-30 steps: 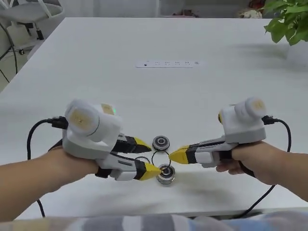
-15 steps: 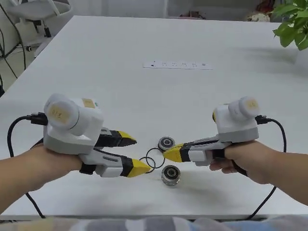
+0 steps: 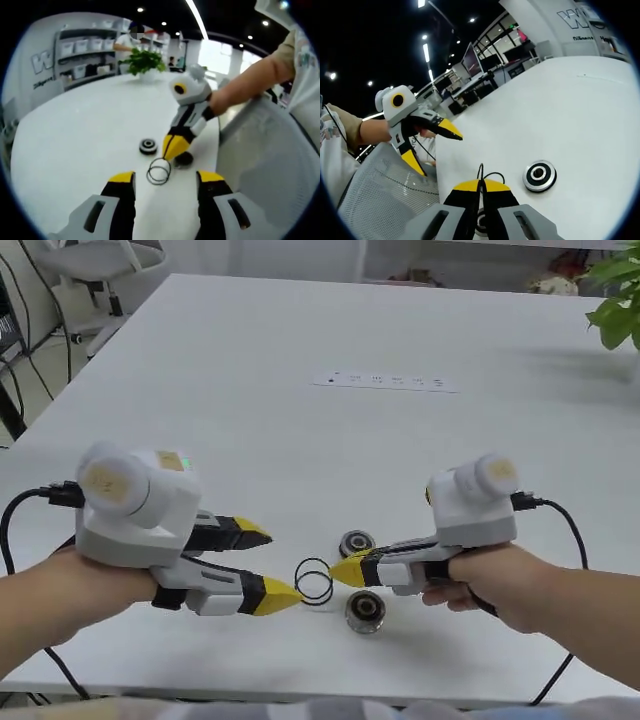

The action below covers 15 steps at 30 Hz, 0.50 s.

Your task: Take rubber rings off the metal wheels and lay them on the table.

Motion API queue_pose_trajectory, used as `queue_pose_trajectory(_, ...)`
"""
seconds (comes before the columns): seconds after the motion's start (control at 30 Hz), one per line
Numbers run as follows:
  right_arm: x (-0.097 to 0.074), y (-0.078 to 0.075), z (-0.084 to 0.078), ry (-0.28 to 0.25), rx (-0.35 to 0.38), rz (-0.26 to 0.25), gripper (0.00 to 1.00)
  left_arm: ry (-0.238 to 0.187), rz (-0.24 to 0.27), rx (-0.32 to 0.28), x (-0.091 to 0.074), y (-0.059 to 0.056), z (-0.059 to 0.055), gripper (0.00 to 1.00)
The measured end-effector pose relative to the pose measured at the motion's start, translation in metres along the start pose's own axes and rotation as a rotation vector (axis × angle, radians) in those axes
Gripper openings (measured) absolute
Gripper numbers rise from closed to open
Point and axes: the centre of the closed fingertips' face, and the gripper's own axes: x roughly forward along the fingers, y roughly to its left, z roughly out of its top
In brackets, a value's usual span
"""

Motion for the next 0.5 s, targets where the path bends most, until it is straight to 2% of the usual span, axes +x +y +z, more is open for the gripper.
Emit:
queue_pose_trajectory(0.17,0.003,-0.002,-0.001,0.001,0.016,-0.005,0.00,0.002,0.008,-0.008,-0.002,0.001,-0.003,0.49)
queue_pose_trajectory(0.3,0.004,0.004,0.001,-0.014,0.026,0.026,0.00,0.001,0.013,-0.015,-0.004,0.001,-0.005,0.49)
queue_pose_trajectory(0.37,0.003,0.009,0.007,-0.044,0.052,0.051,0.00,0.001,0.015,-0.017,-0.004,0.001,-0.005,0.49)
queue_pose_trajectory(0.5,0.004,0.010,0.009,-0.053,0.069,0.057,0.00,0.002,0.017,-0.018,-0.005,0.001,-0.005,0.49)
